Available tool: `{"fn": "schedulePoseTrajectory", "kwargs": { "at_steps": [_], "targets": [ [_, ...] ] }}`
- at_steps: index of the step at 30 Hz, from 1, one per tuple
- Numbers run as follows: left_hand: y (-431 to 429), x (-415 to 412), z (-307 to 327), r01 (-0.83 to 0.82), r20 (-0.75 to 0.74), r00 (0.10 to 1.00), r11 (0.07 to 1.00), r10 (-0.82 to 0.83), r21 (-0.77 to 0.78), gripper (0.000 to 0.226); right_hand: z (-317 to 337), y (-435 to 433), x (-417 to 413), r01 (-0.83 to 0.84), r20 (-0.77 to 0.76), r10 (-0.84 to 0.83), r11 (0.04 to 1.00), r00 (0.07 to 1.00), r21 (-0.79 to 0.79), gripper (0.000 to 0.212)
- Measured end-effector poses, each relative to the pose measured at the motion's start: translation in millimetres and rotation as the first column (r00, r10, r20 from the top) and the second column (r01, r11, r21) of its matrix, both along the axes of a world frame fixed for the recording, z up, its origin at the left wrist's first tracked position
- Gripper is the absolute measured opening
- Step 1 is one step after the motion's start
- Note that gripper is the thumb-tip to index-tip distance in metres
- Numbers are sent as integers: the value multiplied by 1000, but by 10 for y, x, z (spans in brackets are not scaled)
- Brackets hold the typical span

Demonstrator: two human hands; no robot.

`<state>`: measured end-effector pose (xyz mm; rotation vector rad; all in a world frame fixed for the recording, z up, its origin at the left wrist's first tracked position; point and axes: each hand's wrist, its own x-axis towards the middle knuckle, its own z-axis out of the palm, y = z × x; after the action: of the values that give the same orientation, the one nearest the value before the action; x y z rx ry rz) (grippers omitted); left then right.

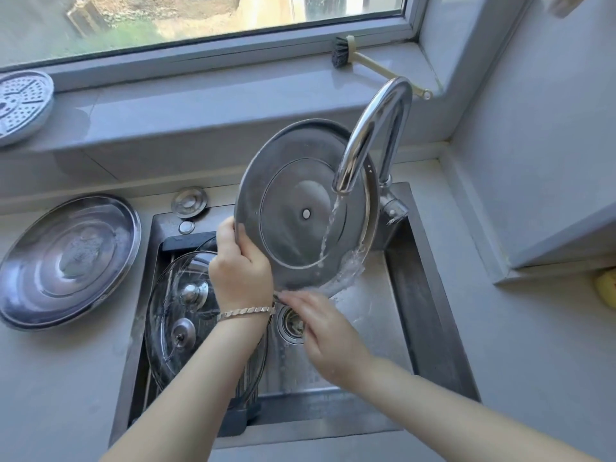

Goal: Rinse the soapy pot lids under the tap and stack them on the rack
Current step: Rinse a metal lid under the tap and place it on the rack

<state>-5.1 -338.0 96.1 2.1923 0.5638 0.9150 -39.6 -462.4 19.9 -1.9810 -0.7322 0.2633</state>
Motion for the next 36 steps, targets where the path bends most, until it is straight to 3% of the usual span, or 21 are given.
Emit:
{"fn": "schedulePoseTrajectory", "kwargs": {
  "at_steps": [4,6,10,12,16,18,19,20,21,23,24,25,27,30,32,34,36],
  "targets": [
    [42,-41,19,-47,-56,997,999,46,-27,30,-265,-329,308,147,246,-95,968,965,-205,50],
    [8,-47,30,-63,-63,996,998,61,-22,26,-247,-298,275,203,357,-112,952,927,-230,49],
    [-53,-38,18,11,-55,998,1000,-11,13,38,-190,-101,-57,32,263,-9,996,965,-83,54],
    [-51,-58,29,28,-86,996,997,-22,67,39,-329,-233,-8,46,311,2,988,950,-145,54],
    [-86,-40,131,9,-412,911,999,5,33,26,-632,-606,181,211,393,-29,878,919,-429,56],
    [-112,27,162,12,-605,796,1000,7,28,32,-596,-628,159,262,309,-134,869,942,-420,50],
    [-126,65,160,29,-675,737,999,4,38,38,-566,-613,161,319,166,-274,858,947,-404,47],
    [-130,95,141,50,-738,675,998,-3,42,42,-510,-584,179,389,-15,-430,831,903,-399,44],
    [-125,109,130,71,-791,611,997,-21,28,42,-450,-565,226,439,-251,-567,794,784,-421,42],
    [-85,114,108,72,-860,504,996,-75,-45,34,-400,-561,360,471,-730,-577,792,368,-389,41],
    [-36,112,72,54,-875,470,994,-111,-97,32,-399,-588,427,452,-822,-523,803,225,-387,40],
    [-3,93,43,25,-880,450,987,-152,-158,31,-370,-619,470,403,-834,-519,814,186,-417,38],
    [91,39,-106,-74,-854,474,957,-214,-281,29,-366,-717,549,317,-752,-593,800,289,-509,27],
    [129,-142,-334,-263,-756,584,812,-296,-521,15,-251,-909,733,383,-546,-653,754,525,-534,25],
    [47,-271,-442,-302,-726,598,744,-338,-595,11,-36,-1003,877,408,-396,-644,742,655,-532,24],
    [-53,-361,-545,-338,-719,586,694,-374,-636,13,132,-1071,984,441,-253,-623,734,741,-517,24],
    [-149,-403,-594,-399,-680,600,579,-421,-711,18,280,-1100,1030,482,-97,-580,747,809,-457,25]
  ]
}}
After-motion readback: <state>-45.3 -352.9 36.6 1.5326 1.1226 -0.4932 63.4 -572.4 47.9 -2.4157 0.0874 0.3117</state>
